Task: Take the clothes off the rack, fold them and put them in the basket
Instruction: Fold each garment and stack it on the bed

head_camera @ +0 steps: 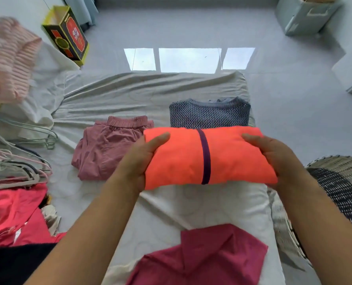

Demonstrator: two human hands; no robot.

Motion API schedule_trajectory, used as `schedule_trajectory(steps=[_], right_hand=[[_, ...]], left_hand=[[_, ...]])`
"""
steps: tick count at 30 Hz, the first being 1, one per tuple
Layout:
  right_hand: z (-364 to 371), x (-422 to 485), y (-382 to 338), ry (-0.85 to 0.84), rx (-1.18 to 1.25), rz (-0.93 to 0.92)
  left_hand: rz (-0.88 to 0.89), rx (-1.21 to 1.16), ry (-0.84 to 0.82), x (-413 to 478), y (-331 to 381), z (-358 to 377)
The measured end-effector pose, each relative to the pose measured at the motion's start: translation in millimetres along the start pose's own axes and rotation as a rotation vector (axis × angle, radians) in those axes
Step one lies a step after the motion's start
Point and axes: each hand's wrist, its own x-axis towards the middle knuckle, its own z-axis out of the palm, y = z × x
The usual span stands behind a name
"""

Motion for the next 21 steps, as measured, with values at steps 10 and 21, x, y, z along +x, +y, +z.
schedule_trajectory(steps=[10, 21], right_hand=[[-39.4, 105.3, 23.4, 0.117, -0.226, 0.056], [-46.8, 126.0, 90.7, 0.373, -0.39, 0.009]], left_hand=[[0.047, 0.152, 0.091, 106.0, -34.6, 10.8], [0.083, 0.284, 0.081, 121.9, -107.4, -11.8]])
